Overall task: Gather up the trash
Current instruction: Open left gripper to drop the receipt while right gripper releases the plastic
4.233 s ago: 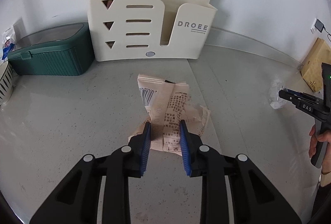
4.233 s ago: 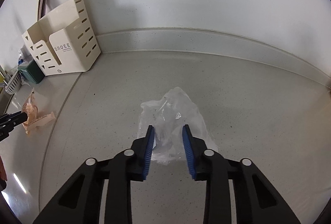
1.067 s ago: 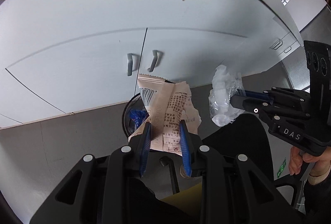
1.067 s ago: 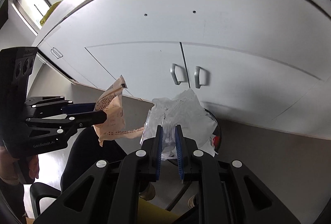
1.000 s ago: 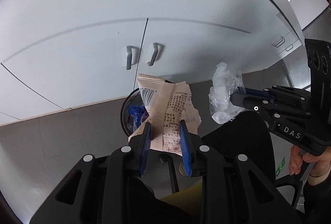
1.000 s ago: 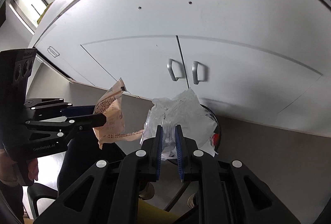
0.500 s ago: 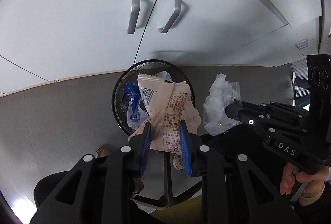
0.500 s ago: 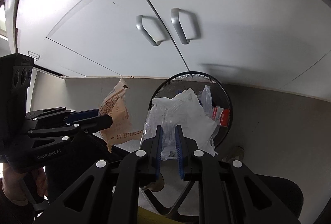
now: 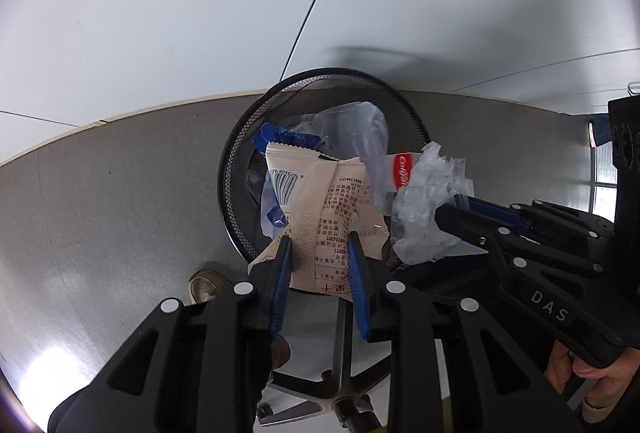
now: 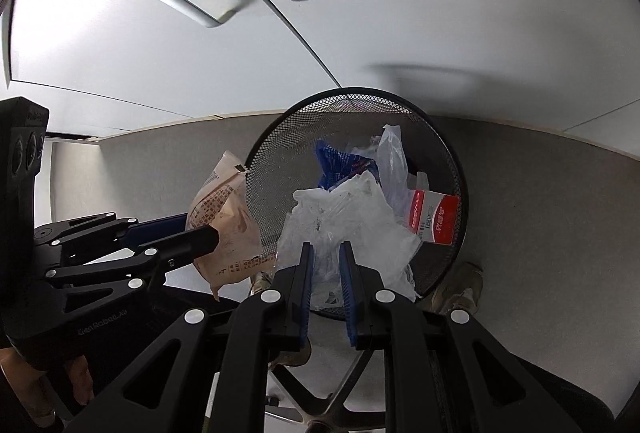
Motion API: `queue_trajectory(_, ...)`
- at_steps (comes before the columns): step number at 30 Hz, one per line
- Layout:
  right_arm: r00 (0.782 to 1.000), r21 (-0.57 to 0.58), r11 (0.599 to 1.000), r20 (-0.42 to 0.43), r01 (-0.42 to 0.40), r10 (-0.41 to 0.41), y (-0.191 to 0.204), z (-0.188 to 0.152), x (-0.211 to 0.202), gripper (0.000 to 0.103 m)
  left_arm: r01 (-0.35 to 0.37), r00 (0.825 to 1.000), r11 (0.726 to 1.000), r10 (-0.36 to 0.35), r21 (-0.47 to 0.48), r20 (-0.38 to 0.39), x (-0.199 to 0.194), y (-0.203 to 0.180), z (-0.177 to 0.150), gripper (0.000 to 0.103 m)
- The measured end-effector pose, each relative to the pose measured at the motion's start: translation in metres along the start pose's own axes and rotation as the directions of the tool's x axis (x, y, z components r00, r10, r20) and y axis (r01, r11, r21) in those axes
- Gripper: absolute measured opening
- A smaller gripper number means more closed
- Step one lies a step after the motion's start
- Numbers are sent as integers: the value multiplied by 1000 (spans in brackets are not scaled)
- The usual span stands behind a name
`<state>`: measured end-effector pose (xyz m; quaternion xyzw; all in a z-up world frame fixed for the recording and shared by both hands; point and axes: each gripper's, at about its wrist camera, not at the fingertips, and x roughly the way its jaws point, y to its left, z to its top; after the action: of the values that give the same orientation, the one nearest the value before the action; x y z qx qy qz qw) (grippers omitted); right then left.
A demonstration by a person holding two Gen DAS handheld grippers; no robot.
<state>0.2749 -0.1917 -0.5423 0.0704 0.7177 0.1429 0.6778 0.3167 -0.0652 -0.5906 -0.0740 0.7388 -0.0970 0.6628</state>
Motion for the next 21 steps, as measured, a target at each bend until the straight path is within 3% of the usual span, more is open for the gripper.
queue_trajectory(7,999,13,1000,-24,21,-21,-5,2,17,19,-1,999,1000,0,-25,-43,32,10,0,28)
queue_trajectory(13,999,12,999,-31,34,-33,-7,2,22,24,10,999,1000,-10,-18,-41,32,20,-2,33)
queue_trajectory(15,998,6,999,-25,50,-50,-6,2,23,29,10,1000,1000,-10,-14,-28,29,19,-4,46)
queue_trajectory(17,998,4,998,-20,57,-57,-6,2,23,34,0,1000,1000,0,6,-12,25,16,-5,75)
queue_trajectory(21,995,11,995,9,98,-98,-7,0,19,56,2,1000,1000,-2,11,3,20,15,-7,83)
